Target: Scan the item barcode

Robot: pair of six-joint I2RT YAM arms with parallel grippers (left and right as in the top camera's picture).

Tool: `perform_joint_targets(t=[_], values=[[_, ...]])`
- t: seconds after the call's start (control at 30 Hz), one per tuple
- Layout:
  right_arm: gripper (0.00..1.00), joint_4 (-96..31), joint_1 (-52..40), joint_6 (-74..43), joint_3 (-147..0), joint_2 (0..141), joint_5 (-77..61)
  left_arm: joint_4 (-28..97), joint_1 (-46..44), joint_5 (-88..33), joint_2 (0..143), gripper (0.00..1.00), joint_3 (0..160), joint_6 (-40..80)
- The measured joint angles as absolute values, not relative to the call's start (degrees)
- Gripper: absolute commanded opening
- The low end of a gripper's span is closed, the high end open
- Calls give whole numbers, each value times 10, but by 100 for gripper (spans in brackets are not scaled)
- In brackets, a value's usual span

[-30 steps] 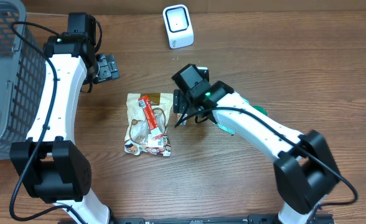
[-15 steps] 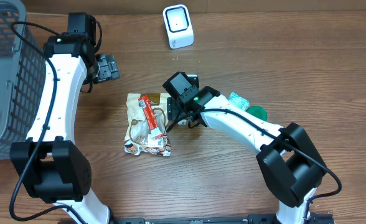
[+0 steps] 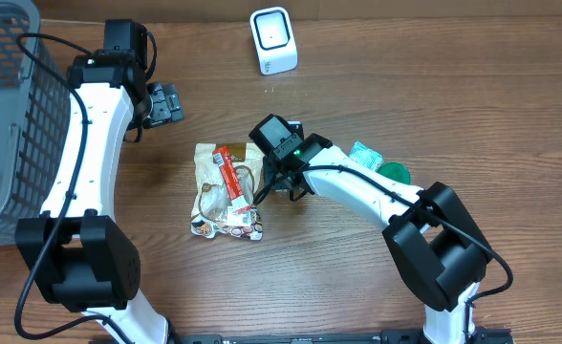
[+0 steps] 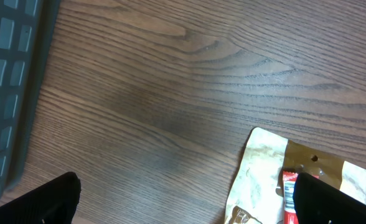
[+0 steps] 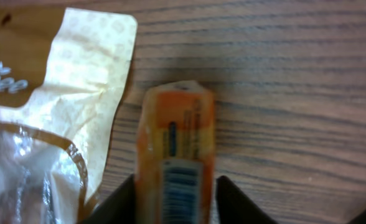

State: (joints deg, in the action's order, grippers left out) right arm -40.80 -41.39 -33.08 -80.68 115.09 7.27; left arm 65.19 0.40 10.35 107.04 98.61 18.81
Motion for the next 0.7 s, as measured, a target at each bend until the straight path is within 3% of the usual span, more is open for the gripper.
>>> perform_joint_targets(t=[0.13,0.17,0.2,0.23,0.27,0.4,0.6,0.63,0.7], values=[[8,-411,-414,-327,-807,1151,73,652,4,103,1070,100,986,188],[16,-411,-414,-329,-807,1151,73,652,4,103,1070,100,986,188],[39,-411,-414,-326,-807,1151,73,652,4,103,1070,100,986,188],[52,-412,-414,-326,-807,1151,73,652,4,103,1070,100,986,188],[57,-412,-414,-326,-807,1151,73,652,4,103,1070,100,986,188],[59,-414,-414,-326,-807,1151,74,652,4,103,1070,99,986,188],[39,-415,-414,-326,-807,1151,74,652,4,103,1070,100,986,188],[42,-415,-414,-327,-807,1151,74,652,4,103,1070,100,986,188],[58,-416,-414,-326,-807,1151,74,652,4,103,1070,100,986,188]])
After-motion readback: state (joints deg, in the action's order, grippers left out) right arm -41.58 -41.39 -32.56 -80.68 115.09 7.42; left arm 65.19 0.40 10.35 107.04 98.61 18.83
